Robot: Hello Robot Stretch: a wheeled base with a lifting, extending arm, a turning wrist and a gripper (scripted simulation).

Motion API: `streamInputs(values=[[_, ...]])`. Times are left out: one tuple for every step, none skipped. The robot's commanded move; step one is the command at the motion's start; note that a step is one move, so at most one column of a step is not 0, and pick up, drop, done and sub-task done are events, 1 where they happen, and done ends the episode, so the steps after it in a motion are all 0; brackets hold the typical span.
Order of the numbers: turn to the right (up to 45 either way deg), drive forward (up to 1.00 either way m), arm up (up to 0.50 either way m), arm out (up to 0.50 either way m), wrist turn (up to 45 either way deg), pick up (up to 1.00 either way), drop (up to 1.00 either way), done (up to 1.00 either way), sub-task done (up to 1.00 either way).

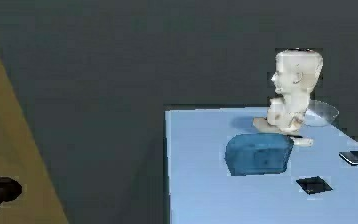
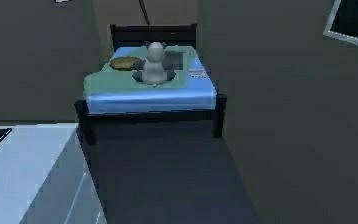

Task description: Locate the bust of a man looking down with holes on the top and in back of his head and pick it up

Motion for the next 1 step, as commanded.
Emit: streamInputs(values=[[-45.0,0.00,0.00,0.00,0.0,0.00,0.00,0.00,0.00]])
